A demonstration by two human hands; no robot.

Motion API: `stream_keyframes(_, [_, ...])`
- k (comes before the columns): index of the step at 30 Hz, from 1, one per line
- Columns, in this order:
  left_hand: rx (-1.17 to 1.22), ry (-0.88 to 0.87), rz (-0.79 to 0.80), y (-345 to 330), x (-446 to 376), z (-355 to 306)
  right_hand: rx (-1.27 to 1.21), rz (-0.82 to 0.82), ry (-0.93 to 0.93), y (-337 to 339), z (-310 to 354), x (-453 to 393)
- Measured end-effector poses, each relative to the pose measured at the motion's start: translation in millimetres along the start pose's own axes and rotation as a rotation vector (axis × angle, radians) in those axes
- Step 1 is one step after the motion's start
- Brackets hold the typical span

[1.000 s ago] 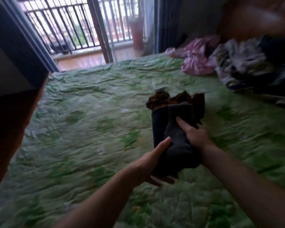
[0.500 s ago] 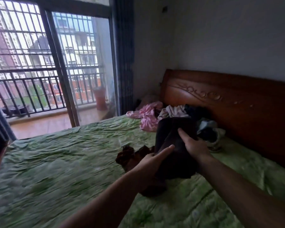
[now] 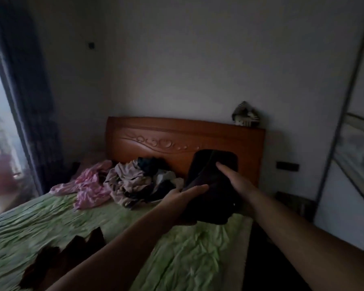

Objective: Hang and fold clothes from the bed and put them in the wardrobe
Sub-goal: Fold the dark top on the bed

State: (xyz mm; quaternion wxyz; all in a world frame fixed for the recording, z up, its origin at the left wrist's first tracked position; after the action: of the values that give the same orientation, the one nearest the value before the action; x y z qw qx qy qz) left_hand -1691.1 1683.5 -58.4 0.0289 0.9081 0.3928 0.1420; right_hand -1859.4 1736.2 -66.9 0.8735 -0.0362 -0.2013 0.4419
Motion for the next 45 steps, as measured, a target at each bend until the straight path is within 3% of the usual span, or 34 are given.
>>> stream_keyframes(7, [-0.068,-0.083,0.273,-128,-56,-52,-0.201,-0.136,0.145,113,58,24])
stream_keyframes(16, [-0.228,-0.310,0.963,-288,-118,-127,-0.290,-0.598,0.491,264,111,74])
stream_keyframes(21, [-0.324,-0.381,1.179,-372,-117,-156,-0.307,-0.867,0.596,325,124,110])
stream_keyframes(24, [-0.364,-0.426,1.290,-417,-104,-168,-0.382,-1.018,0.649,354,129,140])
stream_keyframes(28, [-0.352,-0.475,1.389,-460,-74,-182,-0.419,-1.086,0.674,373,134,185])
stream_keyframes(38, [-0.302,-0.558,1.561,-506,48,-230,-0.356,-1.279,0.764,374,153,328])
stream_keyframes(45, [-0.236,-0.620,1.721,-556,115,-277,-0.268,-1.487,0.989,373,184,407])
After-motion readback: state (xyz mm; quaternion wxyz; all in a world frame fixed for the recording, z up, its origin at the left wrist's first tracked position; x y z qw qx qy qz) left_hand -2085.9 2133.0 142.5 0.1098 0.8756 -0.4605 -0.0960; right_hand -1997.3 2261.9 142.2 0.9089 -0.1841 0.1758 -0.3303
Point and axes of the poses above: each hand's wrist, its own x-axis away from the middle knuckle, its own y-axis out of the back of the hand, z = x × y, the point moved 7 cm from there along -x, towards the middle knuckle, and after that the axes turned 9 degrees about -x, right-handed, at the moved point
